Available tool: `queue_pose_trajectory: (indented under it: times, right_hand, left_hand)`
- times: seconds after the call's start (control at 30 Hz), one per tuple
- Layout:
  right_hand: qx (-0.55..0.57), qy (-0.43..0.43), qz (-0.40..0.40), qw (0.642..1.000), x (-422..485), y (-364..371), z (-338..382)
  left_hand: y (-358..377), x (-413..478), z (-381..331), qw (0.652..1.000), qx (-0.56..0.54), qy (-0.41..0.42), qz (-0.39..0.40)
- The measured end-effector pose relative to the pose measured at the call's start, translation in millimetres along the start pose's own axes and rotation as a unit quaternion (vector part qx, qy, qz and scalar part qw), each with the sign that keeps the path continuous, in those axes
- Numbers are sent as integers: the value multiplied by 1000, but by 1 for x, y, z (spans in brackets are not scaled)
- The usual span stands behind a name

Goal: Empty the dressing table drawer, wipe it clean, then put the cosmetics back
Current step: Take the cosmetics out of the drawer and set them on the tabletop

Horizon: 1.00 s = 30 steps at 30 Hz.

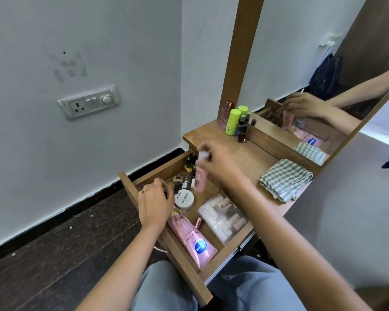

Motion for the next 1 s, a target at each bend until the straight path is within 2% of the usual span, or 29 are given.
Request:
queue_pose_trajectory:
  times: [0.07, 0.17, 0.3, 0.47, 0.57, 0.67, 0.77, 1.0]
  right_hand:
    - [32, -19, -63, 997, 6, -45, 20]
    - [24, -40, -142, 989, 20, -96, 25]
    - [7, -30, -185, 982, 32, -125, -8]
    - [-23, 50, -130, 990, 31, -121, -62]
    - [-116, 117, -45, 985, 27, -102, -87]
    - [-223, 176, 30, 959, 27, -85, -104]
    - [-253, 146, 44, 955, 34, -72, -96]
    - [-212, 103, 31, 971, 49, -54, -86]
  left_hand:
    - [0, 0, 0, 1000, -5, -3, -1]
    - [1, 0, 1, 1000, -7, -6, 2]
    - [1, 0, 1, 1000, -7, -2, 0]
    - [1, 0, 1, 1000, -10, -6, 0]
    - [1, 0, 1, 1000, -11, -5, -2]
    - [3, 0, 3, 1000, -9, -4, 0]
    - [4, 0, 2, 1000, -8, -1, -1]
    - [5, 0, 3, 1000, -7, 2, -2]
Point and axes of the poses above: each hand's wrist, its own x-axis towards the middle knuckle, its own y-axis out of the palm, z = x × y, the point moved 10 cm from there along x, towards the middle knuckle, and after that the axes turned 12 degrees about x, right-handed, at the moved point
